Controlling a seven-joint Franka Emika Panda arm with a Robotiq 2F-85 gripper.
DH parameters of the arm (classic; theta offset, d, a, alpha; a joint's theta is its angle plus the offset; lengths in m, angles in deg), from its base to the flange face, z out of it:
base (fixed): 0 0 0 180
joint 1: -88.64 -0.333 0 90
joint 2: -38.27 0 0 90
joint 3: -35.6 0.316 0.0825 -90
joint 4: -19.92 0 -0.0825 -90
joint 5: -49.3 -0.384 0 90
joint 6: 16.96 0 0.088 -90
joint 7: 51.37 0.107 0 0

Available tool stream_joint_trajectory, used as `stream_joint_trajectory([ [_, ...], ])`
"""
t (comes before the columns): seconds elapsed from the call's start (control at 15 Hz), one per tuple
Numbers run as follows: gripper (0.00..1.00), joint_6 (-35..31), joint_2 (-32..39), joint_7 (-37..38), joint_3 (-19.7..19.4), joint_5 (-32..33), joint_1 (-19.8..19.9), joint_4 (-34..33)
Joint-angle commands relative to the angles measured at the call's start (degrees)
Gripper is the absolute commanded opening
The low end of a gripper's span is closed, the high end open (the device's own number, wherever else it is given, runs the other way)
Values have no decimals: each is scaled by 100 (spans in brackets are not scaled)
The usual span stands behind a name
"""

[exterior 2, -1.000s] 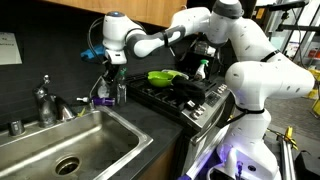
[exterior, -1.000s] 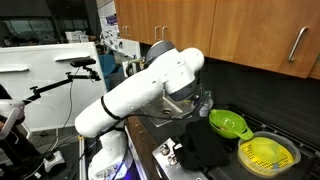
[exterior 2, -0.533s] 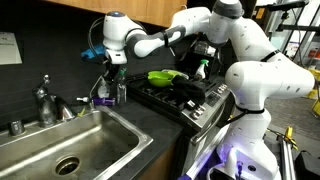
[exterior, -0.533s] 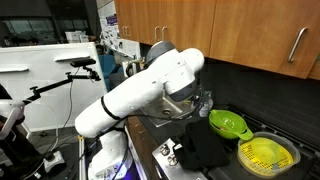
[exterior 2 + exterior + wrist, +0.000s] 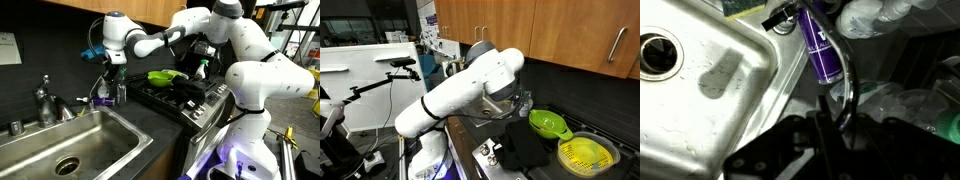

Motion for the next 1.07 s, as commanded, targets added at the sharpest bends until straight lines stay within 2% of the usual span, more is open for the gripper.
stream_joint_trajectory([
  [0.0,4,-19,-30,51,64,34,-35,37],
  [0.47,4,-174,-9,583,61,166,-108,312],
  [1.0,4,-468,10,2440,-87,920,-447,643],
])
